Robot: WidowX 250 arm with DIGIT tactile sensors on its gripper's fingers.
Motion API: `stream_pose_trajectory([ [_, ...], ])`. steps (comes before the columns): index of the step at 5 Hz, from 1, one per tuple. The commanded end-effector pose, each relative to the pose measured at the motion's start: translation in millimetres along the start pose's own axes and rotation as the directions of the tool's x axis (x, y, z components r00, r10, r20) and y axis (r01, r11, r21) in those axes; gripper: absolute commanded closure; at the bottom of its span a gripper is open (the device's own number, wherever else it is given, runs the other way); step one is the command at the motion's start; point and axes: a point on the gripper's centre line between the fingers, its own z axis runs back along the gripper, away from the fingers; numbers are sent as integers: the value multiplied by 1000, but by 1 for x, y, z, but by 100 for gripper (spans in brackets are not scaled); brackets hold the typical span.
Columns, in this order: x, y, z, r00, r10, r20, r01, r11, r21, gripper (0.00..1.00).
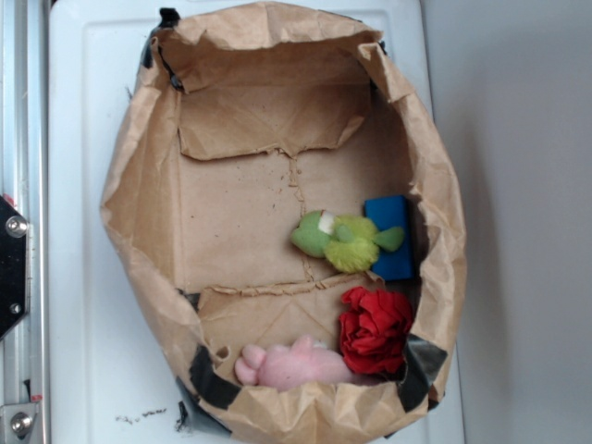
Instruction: Grab the blue block.
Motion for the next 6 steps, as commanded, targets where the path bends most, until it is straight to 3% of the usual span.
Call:
stream_pose_trajectory([
  [1, 0, 0, 0, 1000, 0, 0, 0, 1000, 0, 0],
  [3, 98, 6, -28, 994, 103, 43, -104, 994, 15, 0],
  [4, 129, 18, -40, 993, 80, 83, -81, 997, 8, 0],
  [6, 156, 41, -65, 984, 68, 167, -74, 997, 26, 0],
])
